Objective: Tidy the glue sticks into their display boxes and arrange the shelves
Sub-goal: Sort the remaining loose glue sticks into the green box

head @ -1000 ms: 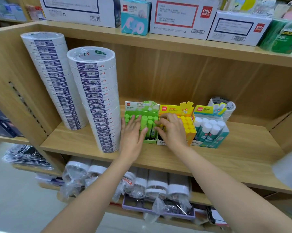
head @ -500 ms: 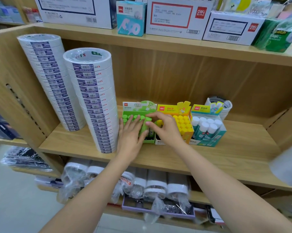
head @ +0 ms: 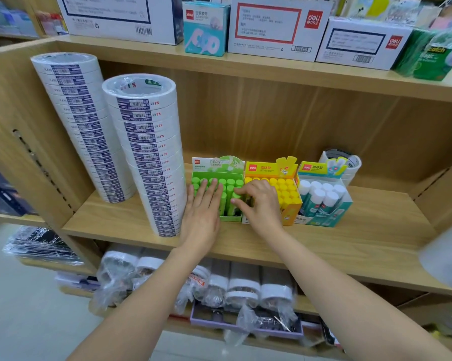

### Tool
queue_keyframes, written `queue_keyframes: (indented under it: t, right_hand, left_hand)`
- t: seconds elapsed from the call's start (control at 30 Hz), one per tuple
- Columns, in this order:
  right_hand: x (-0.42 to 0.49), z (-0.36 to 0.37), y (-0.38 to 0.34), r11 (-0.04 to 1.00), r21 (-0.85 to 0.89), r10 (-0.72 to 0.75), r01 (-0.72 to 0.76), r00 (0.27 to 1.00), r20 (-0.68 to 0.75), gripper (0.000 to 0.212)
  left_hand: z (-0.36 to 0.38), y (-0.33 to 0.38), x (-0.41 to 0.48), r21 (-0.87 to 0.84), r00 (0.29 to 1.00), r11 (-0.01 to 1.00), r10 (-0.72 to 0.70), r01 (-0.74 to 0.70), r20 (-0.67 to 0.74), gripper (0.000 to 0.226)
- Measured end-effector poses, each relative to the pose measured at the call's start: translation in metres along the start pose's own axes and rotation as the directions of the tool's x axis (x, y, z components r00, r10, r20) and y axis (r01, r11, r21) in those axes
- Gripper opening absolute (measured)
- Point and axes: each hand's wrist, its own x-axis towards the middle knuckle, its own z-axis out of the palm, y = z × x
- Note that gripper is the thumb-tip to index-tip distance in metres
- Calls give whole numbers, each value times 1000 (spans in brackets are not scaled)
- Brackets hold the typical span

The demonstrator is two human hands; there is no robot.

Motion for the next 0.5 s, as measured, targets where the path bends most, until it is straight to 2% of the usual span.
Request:
queue_keyframes:
  t: [0.23, 0.5]
  right_hand:
    - [-4, 4, -3, 998, -62, 5, -6, 1000, -18, 24]
    - [-4, 6, 5, 986, -125, -116, 113, 993, -20, 19]
  left_hand:
    - [3, -3, -1, -46, 999, 999, 24, -25, -31, 73]
    - [4, -3, -3, -62, 999, 998, 19, -22, -46, 75]
